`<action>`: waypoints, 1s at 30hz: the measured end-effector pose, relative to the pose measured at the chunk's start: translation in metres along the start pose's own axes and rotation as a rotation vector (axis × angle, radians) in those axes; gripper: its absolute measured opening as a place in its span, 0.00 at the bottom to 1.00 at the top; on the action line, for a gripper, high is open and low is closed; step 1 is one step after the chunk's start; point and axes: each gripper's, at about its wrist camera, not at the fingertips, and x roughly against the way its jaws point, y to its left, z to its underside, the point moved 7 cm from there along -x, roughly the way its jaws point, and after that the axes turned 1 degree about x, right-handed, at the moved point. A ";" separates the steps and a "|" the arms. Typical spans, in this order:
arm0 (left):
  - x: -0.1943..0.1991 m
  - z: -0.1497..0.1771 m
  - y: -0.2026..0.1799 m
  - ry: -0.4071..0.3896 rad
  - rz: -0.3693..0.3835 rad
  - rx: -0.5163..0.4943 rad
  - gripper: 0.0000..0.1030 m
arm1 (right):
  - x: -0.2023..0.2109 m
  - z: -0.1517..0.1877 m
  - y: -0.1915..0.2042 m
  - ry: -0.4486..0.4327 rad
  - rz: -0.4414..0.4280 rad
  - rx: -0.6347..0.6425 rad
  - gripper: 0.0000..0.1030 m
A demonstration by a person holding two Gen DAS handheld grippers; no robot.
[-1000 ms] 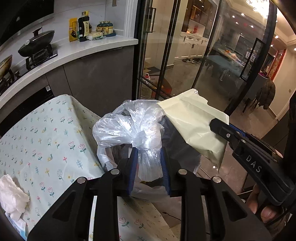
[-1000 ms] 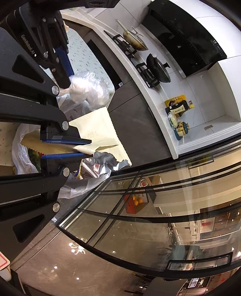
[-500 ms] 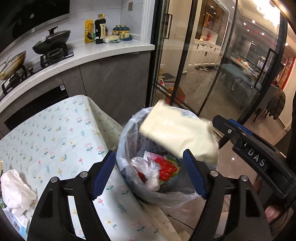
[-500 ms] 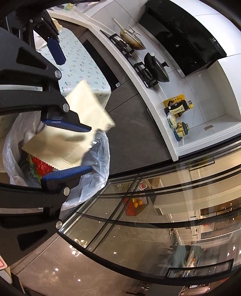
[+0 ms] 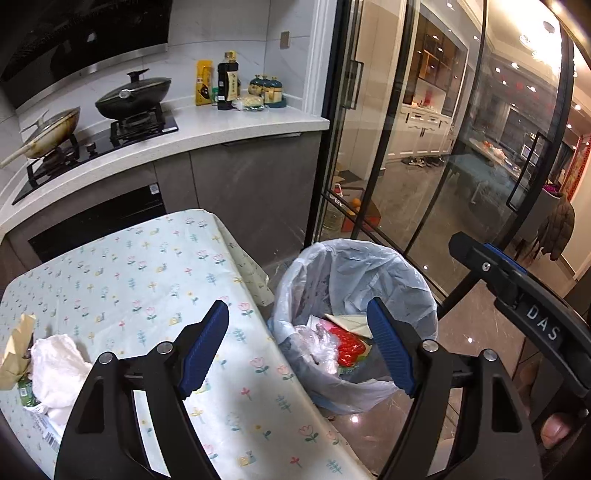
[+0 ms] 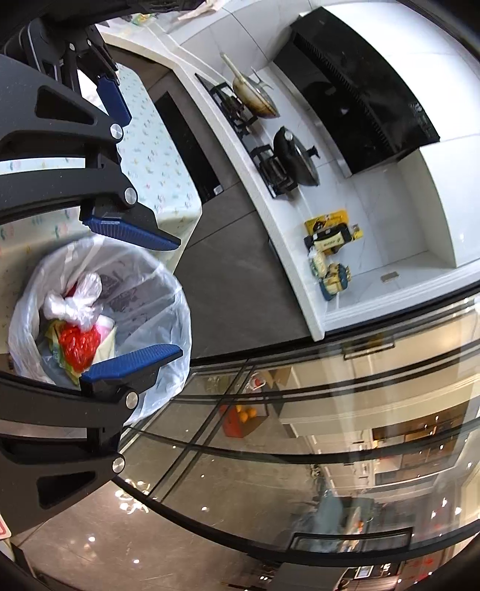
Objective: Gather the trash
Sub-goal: 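Open the right tool over the bin while the left tool releases the clear plastic bag, then move both tools back over the table toward the remaining trash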
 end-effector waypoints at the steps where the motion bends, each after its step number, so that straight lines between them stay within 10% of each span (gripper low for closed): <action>1: 0.004 -0.001 0.004 -0.006 -0.005 0.003 0.72 | 0.004 -0.001 0.006 -0.004 -0.006 0.006 0.51; 30: 0.150 0.053 0.238 -0.115 -0.293 0.223 0.79 | 0.051 0.051 0.229 0.040 -0.223 0.212 0.57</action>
